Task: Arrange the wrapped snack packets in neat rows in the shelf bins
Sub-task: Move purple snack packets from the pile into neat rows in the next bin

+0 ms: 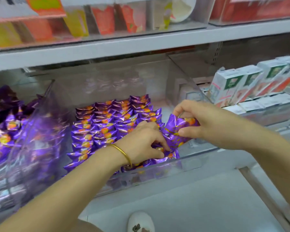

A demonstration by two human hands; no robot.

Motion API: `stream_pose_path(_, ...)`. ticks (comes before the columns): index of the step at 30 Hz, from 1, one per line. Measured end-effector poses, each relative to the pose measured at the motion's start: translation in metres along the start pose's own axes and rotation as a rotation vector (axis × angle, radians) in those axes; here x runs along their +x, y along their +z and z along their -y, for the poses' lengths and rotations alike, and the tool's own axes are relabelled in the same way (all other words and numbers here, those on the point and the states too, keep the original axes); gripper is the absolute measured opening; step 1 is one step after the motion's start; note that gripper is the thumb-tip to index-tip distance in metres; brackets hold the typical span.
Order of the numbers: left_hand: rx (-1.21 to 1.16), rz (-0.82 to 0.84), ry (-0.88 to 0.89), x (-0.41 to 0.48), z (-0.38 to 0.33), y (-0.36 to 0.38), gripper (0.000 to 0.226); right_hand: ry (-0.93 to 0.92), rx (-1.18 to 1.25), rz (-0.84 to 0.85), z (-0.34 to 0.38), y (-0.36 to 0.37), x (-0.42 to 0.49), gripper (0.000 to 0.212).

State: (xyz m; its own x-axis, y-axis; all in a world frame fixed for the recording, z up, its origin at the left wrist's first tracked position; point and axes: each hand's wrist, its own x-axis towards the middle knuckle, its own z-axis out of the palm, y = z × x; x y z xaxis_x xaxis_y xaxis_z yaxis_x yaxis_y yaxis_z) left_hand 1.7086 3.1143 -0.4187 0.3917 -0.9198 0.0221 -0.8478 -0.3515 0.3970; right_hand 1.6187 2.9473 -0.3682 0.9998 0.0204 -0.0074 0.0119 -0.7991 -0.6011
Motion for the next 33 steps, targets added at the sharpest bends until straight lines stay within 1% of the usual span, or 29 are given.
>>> stream_pose_path(2, -0.031, -0.002, 0.037, 0.003, 0.003, -0.002, 0.025, 0.011, -0.010, -0.042, 0.005, -0.005, -0.006, 0.026)
stream_pose_path(4, 0.027, 0.037, 0.063, 0.010, 0.007, 0.000, 0.027, 0.011, 0.017, -0.111, 0.008, -0.009, -0.014, 0.025)
stream_pose_path(6, 0.114, 0.112, 0.061, 0.020, 0.009, 0.005, 0.040, 0.010, 0.039, -0.150, 0.010, -0.010, -0.021, 0.023)
stream_pose_path(8, 0.246, 0.199, 0.055, 0.028, 0.007, 0.009, 0.064, 0.030, 0.059, -0.148, 0.010, -0.007, -0.027, 0.024)
stream_pose_path(9, 0.307, 0.220, 0.060, 0.031, 0.007, 0.012, 0.072, 0.037, 0.072, -0.137, 0.009, -0.006, -0.029, 0.025)
stream_pose_path(10, 0.331, 0.217, 0.063, 0.033, 0.006, 0.014, 0.073, 0.040, 0.072, -0.120, 0.008, -0.005, -0.031, 0.025)
stream_pose_path(11, 0.304, 0.192, 0.061, 0.035, 0.006, 0.017, 0.066, 0.042, 0.059, -0.102, 0.008, -0.005, -0.033, 0.024)
stream_pose_path(13, 0.172, 0.125, 0.067, 0.039, 0.006, 0.019, 0.044, 0.045, 0.029, -0.063, 0.007, -0.006, -0.034, 0.023)
stream_pose_path(16, -0.003, 0.108, 0.097, 0.043, 0.008, 0.016, 0.019, 0.036, 0.003, 0.003, 0.006, -0.005, -0.033, 0.024)
stream_pose_path(19, -0.066, 0.141, 0.085, 0.046, 0.008, 0.009, 0.008, 0.038, -0.007, 0.086, 0.007, 0.003, -0.029, 0.024)
stream_pose_path(21, -0.067, 0.178, 0.042, 0.045, 0.005, 0.002, 0.007, 0.051, -0.019, 0.138, 0.005, 0.009, -0.025, 0.021)
stream_pose_path(25, -0.111, 0.220, -0.071, 0.046, 0.002, -0.004, 0.014, 0.098, 0.036, 0.208, 0.002, 0.013, -0.018, 0.021)
stream_pose_path(27, -0.151, 0.232, -0.106, 0.045, 0.003, -0.005, 0.025, 0.123, 0.027, 0.236, 0.000, 0.014, -0.015, 0.022)
stream_pose_path(29, -0.178, 0.231, -0.098, 0.041, 0.003, -0.007, 0.040, 0.147, 0.024, 0.259, 0.000, 0.015, -0.011, 0.022)
stream_pose_path(30, -0.187, 0.237, -0.096, 0.038, 0.003, -0.009, 0.044, 0.155, 0.031, 0.265, -0.001, 0.016, -0.009, 0.021)
stream_pose_path(32, -0.189, 0.259, -0.096, 0.033, 0.003, -0.010, 0.043, 0.161, 0.031, 0.264, -0.002, 0.019, -0.006, 0.017)
stream_pose_path(33, -0.188, 0.262, -0.097, 0.030, 0.004, -0.011, 0.039, 0.167, 0.032, 0.259, -0.002, 0.020, -0.005, 0.015)
